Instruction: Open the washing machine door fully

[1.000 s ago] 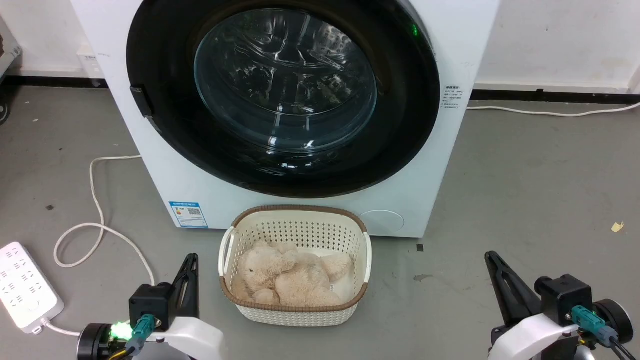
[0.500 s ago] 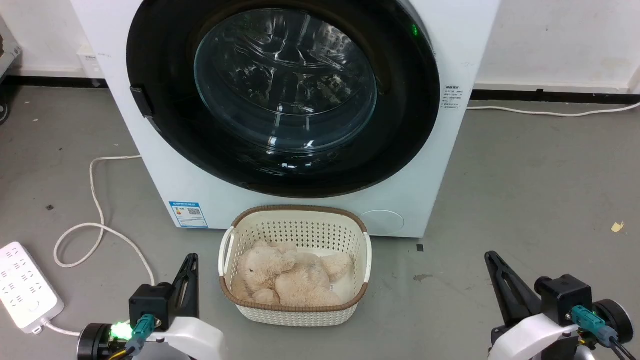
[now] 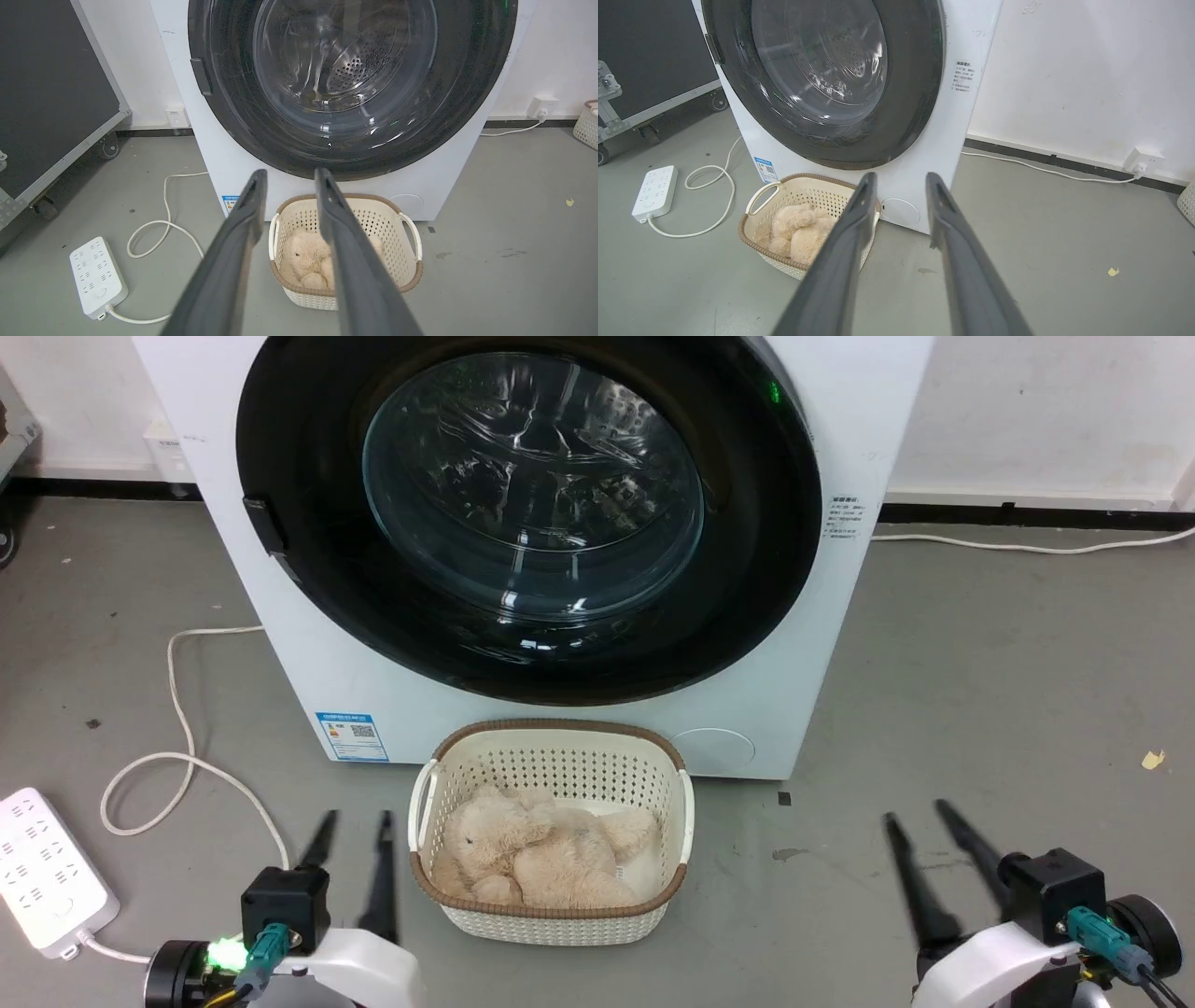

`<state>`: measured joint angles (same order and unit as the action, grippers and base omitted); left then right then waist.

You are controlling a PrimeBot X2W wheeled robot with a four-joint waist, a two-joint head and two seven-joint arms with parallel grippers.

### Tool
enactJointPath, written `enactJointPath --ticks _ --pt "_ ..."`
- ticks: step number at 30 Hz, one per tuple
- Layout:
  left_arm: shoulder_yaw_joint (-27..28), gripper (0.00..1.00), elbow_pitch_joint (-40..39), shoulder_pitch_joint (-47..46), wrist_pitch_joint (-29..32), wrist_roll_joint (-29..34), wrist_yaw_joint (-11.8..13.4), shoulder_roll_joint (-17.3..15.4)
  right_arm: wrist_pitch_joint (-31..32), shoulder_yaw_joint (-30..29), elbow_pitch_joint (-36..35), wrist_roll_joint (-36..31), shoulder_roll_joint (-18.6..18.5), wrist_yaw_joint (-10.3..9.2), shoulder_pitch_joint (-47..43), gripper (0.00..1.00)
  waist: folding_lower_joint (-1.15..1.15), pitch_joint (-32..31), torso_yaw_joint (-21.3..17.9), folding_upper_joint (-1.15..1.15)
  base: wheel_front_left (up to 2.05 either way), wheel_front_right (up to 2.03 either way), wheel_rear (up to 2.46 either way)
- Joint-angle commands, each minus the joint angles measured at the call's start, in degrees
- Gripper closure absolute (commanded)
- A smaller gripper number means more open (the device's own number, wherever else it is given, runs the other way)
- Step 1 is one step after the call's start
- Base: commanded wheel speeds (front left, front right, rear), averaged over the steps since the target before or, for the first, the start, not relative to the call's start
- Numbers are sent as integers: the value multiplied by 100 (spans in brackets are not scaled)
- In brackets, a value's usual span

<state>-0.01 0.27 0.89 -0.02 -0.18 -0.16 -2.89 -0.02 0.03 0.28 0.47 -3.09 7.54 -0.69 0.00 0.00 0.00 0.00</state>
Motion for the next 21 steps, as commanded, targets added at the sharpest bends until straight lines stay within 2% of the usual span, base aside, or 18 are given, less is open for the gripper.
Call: enactJointPath --ticks 1,21 --pt "-2 0 0 0 -2 0 1 0 -2 0 0 3 0 0 0 0 0 0 0 0 0 0 0" --pt "-130 0 -101 -55 -241 -7 84 0 -241 -37 -34 112 -3 -1 126 0 0 192 37 0 0 0 0"
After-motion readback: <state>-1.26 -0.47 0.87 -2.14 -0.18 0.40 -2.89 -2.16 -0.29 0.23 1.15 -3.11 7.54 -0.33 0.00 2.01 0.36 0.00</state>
